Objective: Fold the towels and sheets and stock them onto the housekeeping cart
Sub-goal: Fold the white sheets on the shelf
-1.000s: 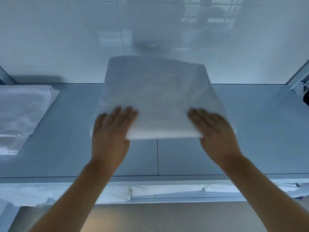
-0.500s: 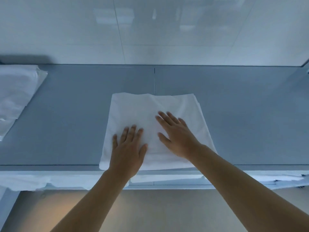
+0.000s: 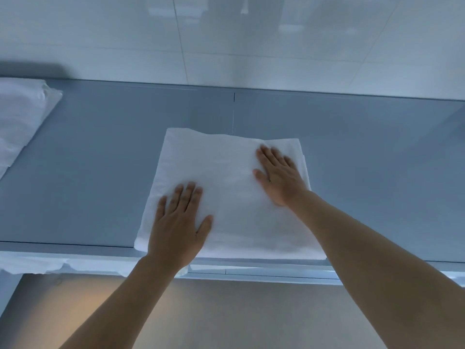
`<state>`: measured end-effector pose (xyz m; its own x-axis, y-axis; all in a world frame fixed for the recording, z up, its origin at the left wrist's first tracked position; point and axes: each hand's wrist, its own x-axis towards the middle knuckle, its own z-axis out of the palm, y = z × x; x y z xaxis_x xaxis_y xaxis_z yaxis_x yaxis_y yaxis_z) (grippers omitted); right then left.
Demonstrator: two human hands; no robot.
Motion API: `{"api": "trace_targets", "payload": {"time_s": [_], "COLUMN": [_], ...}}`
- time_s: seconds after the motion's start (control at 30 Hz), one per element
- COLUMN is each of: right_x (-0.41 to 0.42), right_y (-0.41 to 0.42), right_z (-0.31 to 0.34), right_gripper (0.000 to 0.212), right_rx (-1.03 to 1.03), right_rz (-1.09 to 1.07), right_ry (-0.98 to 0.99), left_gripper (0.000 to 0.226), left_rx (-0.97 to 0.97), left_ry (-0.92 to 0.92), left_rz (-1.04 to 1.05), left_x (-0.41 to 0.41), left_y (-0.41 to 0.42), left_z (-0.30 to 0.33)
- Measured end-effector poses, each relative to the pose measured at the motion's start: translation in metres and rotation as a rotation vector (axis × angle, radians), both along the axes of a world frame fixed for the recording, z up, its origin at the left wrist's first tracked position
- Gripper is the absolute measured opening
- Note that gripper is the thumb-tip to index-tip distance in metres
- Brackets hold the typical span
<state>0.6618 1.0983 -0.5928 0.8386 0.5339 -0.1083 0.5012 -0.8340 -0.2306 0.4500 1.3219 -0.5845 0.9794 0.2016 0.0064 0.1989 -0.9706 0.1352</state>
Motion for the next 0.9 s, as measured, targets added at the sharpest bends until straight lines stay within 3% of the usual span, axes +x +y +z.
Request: {"api": "trace_targets", "payload": {"time_s": [0.23, 0.37, 0.57, 0.67, 0.9], "right_x": [-0.037, -0.079, -0.118, -0.135, -0.172], "right_y": [-0.026, -0.026, -0.006, 0.009, 0.061], "right_z": [0.001, -0.007, -0.009, -0.01, -0.004], "right_gripper": [0.069, 0.069, 0.07, 0.071, 0.075], "right_rx": [0.054, 0.042, 0.07, 0.091, 0.099], "right_rz": [0.111, -0.037, -0.21, -0.286, -0.463], "right_ry": [-0.006, -0.057, -0.084, -0.1, -0.02], "left_gripper": [0.073, 0.068, 0.056, 0.062, 0.063], "left_rx": [0.002, 0.071, -0.03, -0.053, -0.024], "left_ry": [0.022, 0.052, -0.004, -0.022, -0.042], "left_rz": [-0.2, -0.331, 0.08, 0.177, -0.006], "left_x": [0.029, 0.049, 0.036, 0.015, 0.007], "left_y": [0.045, 0.065, -0.004, -0.054, -0.007], "left_z": [0.003, 0.011, 0.009, -0.001, -0.011]}}
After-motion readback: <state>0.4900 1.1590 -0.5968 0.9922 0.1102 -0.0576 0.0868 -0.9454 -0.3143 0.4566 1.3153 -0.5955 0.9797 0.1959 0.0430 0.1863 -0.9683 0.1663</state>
